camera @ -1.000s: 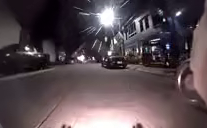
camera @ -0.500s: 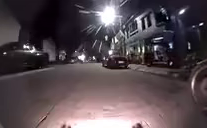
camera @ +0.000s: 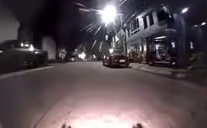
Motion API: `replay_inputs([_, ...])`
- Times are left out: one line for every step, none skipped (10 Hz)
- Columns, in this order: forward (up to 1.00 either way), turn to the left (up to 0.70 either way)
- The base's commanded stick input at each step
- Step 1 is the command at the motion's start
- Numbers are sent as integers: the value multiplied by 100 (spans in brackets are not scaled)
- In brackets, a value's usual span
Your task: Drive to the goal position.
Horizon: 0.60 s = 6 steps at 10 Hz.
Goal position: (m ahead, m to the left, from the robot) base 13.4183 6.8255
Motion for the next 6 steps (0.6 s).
replay_inputs([60,0])
replay_inputs([60,0])
replay_inputs([60,0])
replay_inputs([60,0])
replay_inputs([60,0])
replay_inputs([60,0])
